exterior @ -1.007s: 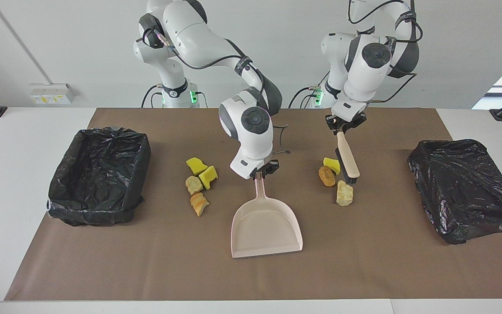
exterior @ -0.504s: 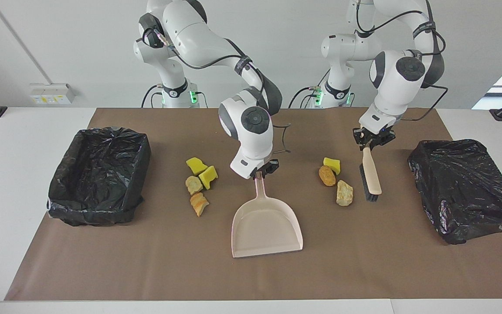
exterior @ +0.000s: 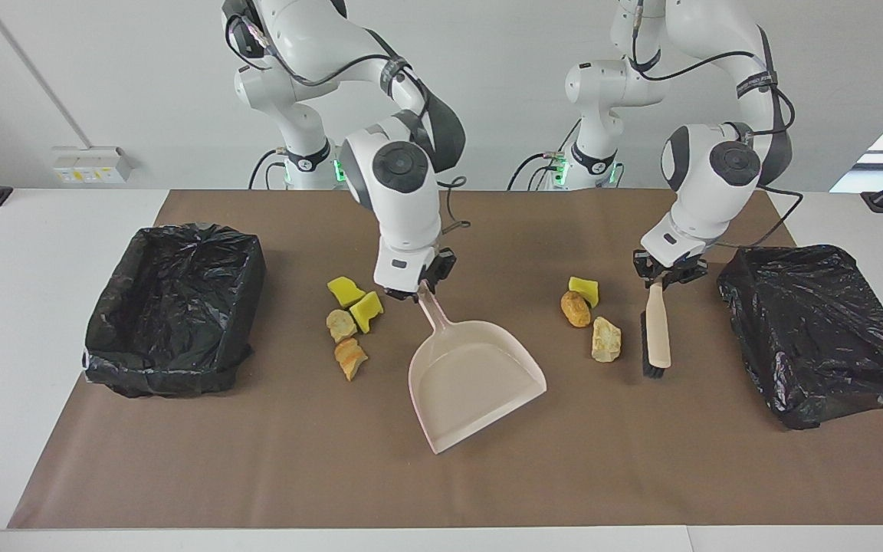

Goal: Sweep and dump trash in bin
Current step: 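Move the dustpan beside the nearer trash pile while the left gripper lifts the brush, then sweep the trash pieces into the dustpan with the brush in the left gripper, then carry the dustpan to the bin with the right gripper while the left gripper lowers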

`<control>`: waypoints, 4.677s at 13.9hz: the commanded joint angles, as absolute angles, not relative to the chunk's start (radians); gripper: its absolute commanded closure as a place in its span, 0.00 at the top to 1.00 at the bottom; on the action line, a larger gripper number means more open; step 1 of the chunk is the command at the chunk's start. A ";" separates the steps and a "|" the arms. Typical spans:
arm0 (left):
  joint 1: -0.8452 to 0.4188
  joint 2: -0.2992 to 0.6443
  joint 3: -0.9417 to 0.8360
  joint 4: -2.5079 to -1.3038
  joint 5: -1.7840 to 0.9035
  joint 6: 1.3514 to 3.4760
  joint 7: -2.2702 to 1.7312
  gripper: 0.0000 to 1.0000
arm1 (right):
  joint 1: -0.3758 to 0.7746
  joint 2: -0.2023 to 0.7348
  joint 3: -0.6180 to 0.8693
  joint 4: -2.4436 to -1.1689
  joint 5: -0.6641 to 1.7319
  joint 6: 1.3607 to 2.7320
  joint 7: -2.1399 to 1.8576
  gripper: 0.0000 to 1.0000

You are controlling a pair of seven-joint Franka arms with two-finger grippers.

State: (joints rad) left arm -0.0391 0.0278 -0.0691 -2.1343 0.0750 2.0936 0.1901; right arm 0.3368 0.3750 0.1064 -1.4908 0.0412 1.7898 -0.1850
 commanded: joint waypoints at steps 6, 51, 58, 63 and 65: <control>-0.043 0.003 -0.081 -2.195 0.091 2.051 0.273 0.00 | 0.325 0.114 0.121 -1.891 -0.110 1.802 -0.738 0.00; -0.544 -0.241 -0.089 -2.267 -0.115 1.830 -0.443 0.00 | 0.110 -0.095 0.107 -1.978 0.147 1.897 -0.852 0.00; -0.734 -0.226 -0.127 -2.325 -0.117 1.968 -0.690 0.00 | -0.326 -0.081 0.078 -1.862 0.074 1.666 -1.239 0.00; -0.897 -0.192 -0.127 -2.348 -0.118 2.045 -0.853 0.00 | -0.465 -0.038 0.055 -1.782 -0.128 1.683 -1.443 0.00; -0.943 -0.151 -0.129 -2.358 -0.124 2.103 -0.889 0.00 | -0.491 -0.040 0.019 -1.782 -0.213 1.786 -1.514 0.00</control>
State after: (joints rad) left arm -0.8971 -0.1756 -0.1456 -2.3339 -0.1346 2.0393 -0.8478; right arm -0.4694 -0.0524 0.0341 -1.8062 -0.1545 1.7253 -1.4447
